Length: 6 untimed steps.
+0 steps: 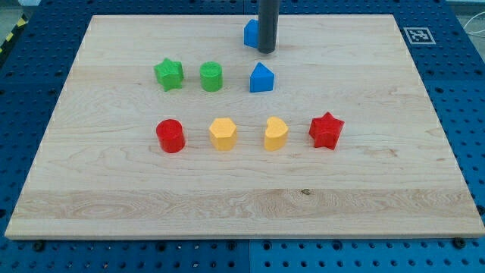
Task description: Point your arm at the blue triangle
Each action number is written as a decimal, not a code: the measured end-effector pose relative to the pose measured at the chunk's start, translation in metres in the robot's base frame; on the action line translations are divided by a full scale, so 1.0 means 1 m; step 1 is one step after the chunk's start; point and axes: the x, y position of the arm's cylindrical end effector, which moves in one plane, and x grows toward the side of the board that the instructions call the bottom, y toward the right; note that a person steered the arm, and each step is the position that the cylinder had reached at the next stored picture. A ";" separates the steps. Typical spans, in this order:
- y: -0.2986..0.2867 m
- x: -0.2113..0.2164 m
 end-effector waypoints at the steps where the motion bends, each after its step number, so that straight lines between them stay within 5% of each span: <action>1: -0.001 -0.012; 4: 0.005 -0.013; 6: 0.052 0.090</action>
